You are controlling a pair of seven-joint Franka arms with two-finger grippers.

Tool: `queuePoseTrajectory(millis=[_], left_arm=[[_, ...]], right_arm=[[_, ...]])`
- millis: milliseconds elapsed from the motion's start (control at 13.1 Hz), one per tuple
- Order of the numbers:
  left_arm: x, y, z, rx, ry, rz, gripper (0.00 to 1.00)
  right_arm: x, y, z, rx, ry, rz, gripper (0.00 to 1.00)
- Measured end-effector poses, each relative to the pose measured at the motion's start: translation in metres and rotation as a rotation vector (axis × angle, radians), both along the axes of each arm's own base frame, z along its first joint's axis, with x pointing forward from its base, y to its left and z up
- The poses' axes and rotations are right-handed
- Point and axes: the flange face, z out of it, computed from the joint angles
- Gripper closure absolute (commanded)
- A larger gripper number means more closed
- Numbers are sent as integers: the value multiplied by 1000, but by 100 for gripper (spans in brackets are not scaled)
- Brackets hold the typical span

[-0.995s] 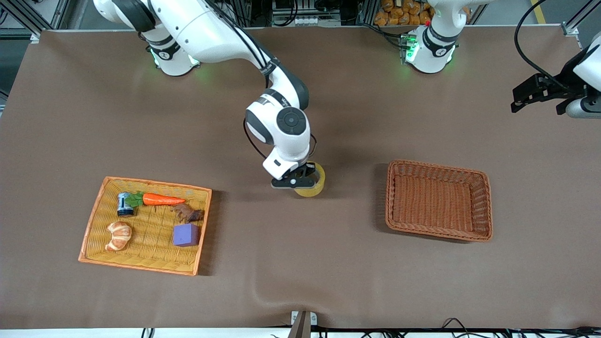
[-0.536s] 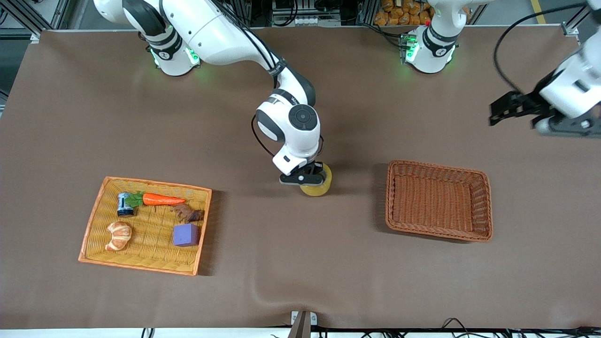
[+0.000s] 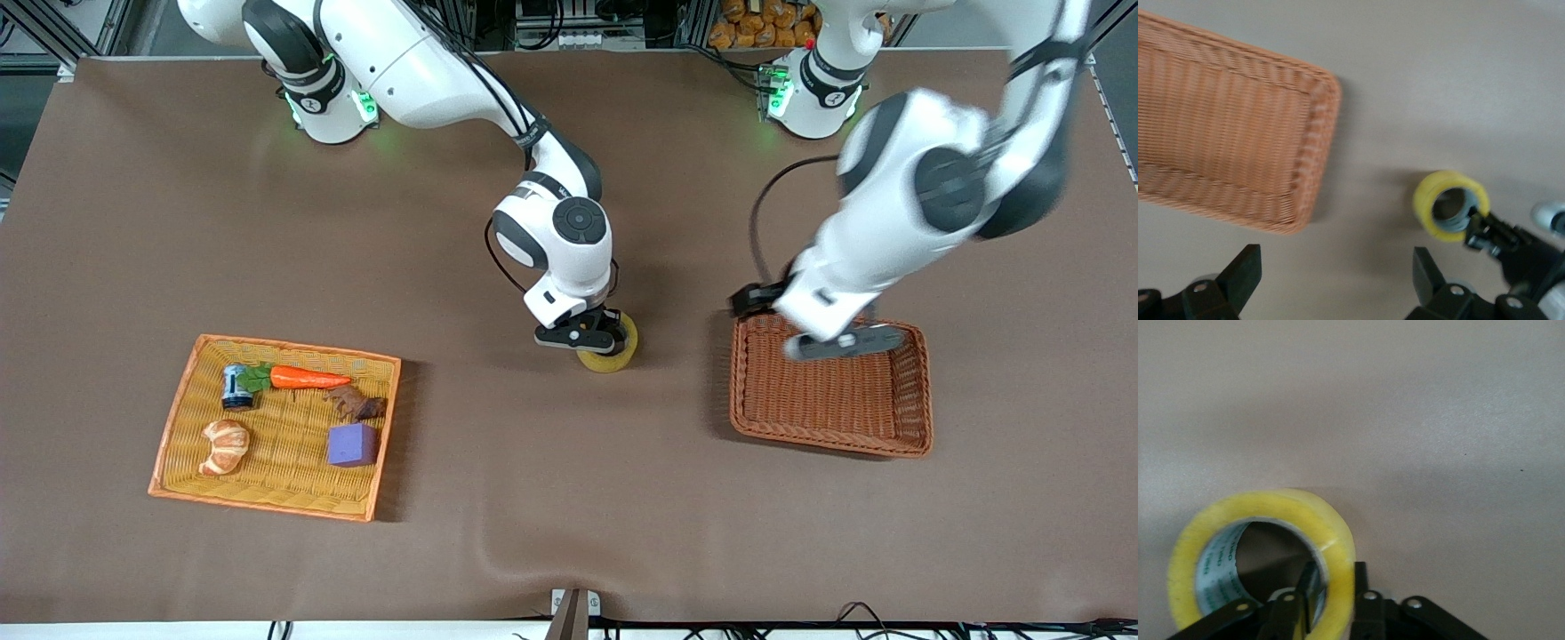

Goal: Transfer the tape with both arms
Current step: 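Lower the left gripper to the tape roll held by the right gripper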

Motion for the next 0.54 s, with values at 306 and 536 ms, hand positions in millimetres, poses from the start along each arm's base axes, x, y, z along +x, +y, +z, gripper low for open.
queuePoseTrajectory(millis=[306, 536], left_arm=[[6, -29, -50, -22, 9, 20, 0], [4, -50, -80, -34, 9, 14, 0]], right_arm=[[21, -9, 22, 12, -44, -20, 0], [55, -45, 57, -13, -52, -4, 0]])
